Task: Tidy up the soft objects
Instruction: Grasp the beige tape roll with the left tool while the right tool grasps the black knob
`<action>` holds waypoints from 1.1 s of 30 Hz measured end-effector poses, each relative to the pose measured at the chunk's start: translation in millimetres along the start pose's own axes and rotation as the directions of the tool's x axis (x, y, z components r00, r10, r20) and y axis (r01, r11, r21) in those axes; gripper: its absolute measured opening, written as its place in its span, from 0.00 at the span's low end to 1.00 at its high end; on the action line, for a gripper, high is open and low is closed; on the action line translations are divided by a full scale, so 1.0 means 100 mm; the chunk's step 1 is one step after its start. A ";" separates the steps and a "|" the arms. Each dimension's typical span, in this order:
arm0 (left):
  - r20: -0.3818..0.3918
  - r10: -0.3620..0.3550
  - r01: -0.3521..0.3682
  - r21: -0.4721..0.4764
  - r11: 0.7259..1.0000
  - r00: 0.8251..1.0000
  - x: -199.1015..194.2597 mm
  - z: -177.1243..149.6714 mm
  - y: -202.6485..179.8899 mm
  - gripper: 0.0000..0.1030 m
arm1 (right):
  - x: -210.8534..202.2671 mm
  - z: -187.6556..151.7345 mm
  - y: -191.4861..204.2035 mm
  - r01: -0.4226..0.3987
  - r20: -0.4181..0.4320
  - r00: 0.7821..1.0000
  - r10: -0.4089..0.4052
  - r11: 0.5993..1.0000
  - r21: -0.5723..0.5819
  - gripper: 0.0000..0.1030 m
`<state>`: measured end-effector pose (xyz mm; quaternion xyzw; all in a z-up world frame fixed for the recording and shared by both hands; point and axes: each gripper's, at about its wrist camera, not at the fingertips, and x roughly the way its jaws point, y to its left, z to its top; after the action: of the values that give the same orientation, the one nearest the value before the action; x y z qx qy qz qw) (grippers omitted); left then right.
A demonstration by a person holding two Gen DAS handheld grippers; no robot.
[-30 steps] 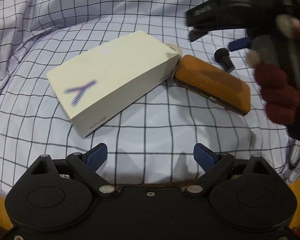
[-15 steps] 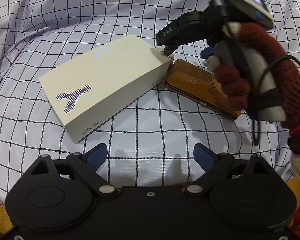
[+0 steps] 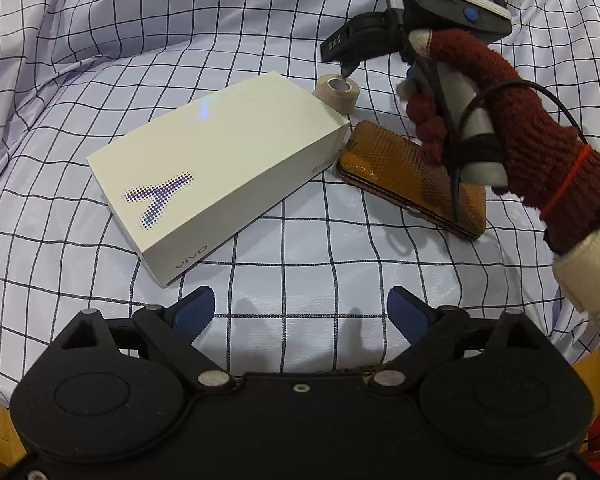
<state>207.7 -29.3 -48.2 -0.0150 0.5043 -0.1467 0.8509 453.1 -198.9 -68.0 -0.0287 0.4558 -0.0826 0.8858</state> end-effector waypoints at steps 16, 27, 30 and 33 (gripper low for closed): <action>0.123 -0.029 0.021 0.062 0.998 0.992 -0.19 0.87 -0.16 0.87 | -0.55 -0.51 -1.23 -0.114 0.051 0.993 0.103 0.931 0.347 0.74; 0.125 -0.019 0.010 0.070 0.997 0.992 0.30 1.60 -0.33 0.86 | -0.76 -1.04 -1.21 -0.026 0.156 0.988 -0.016 0.965 0.261 0.79; 0.085 -0.037 0.030 0.083 0.996 0.996 0.52 1.72 -0.38 0.86 | -0.78 -1.09 -1.20 -0.026 0.169 0.986 -0.012 0.974 0.225 0.79; 0.044 -0.014 0.010 0.102 0.995 0.999 0.75 1.79 -0.47 0.86 | -0.78 -1.08 -1.20 -0.059 0.161 0.987 0.025 0.976 0.210 0.78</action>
<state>384.2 -115.6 -16.1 0.0220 0.4770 -0.1769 0.8607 306.6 -301.0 -53.5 0.0701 0.3732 -0.1098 0.9185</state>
